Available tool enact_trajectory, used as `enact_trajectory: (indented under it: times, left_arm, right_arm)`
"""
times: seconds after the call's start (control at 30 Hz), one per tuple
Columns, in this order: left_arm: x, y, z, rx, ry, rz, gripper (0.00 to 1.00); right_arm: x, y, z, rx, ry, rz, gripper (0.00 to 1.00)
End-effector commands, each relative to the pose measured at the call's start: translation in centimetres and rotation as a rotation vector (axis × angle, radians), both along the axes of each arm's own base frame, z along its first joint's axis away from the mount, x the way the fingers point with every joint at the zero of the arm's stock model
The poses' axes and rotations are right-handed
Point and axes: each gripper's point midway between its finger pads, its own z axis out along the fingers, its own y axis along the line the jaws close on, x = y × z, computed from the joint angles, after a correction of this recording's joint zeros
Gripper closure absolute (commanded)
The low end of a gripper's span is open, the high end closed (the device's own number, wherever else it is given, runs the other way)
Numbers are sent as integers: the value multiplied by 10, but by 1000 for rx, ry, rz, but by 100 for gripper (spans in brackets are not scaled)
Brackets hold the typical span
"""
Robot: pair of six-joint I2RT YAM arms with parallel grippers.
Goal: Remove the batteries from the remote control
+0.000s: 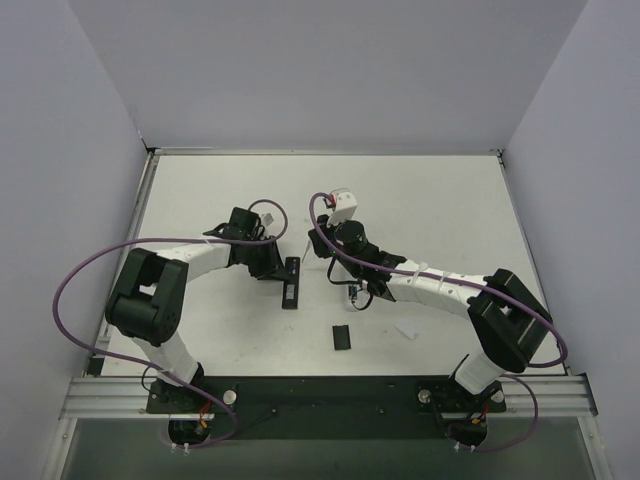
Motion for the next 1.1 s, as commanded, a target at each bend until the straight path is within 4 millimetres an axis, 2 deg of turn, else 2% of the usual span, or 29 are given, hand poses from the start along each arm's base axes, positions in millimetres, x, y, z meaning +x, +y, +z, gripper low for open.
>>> enact_trajectory:
  times: [0.0, 0.27, 0.43, 0.73, 0.8, 0.93, 1.03, 1.07]
  left_arm:
    - [3, -10, 4, -42, -22, -14, 68]
    - [2, -22, 13, -105, -43, -22, 69]
    - [-5, -29, 14, -117, -23, -28, 69]
    - [-18, -19, 16, -59, -25, -12, 69]
    - [-19, -22, 19, -88, -42, -22, 69]
    - [-16, -24, 24, -118, -56, -2, 68]
    - [-2, -19, 35, -92, -85, 21, 68]
    - [10, -16, 42, -84, -112, 42, 68]
  right_arm:
    - [4, 7, 21, 70, -46, -13, 100]
    - [3, 7, 21, 83, -48, -17, 100]
    - [3, 2, 19, 77, -38, -32, 100]
    - [-2, -19, 9, 38, 40, -126, 100]
    - [-3, -20, 10, 45, 38, -124, 100]
    - [-5, -15, 13, 55, 29, -89, 100]
    - [-5, -11, 14, 62, 17, -66, 100]
    - [-5, -9, 15, 69, 13, -66, 100]
